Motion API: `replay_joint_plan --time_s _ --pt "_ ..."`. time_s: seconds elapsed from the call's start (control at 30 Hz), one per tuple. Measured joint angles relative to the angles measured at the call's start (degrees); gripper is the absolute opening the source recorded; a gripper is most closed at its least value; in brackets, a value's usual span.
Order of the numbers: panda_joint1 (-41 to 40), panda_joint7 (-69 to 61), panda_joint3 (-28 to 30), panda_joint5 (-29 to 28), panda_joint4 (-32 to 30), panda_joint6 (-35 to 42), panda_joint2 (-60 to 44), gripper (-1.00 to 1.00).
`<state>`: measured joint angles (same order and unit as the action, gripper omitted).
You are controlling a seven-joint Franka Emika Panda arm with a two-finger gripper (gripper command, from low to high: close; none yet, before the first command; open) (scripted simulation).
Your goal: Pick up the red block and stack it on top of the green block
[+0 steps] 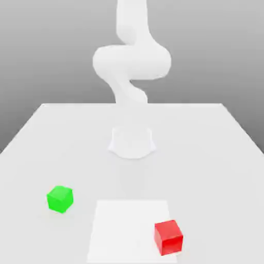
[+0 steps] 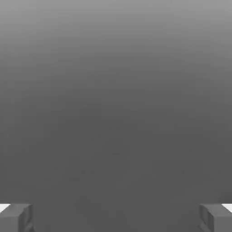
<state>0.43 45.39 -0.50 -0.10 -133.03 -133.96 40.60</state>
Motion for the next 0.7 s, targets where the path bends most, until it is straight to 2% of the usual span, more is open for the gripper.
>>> replay_joint_plan --time_s 0.7 --pt "4.55 -3.31 -3.75 -1.52 -10.55 -18.33 -43.98 0.00"
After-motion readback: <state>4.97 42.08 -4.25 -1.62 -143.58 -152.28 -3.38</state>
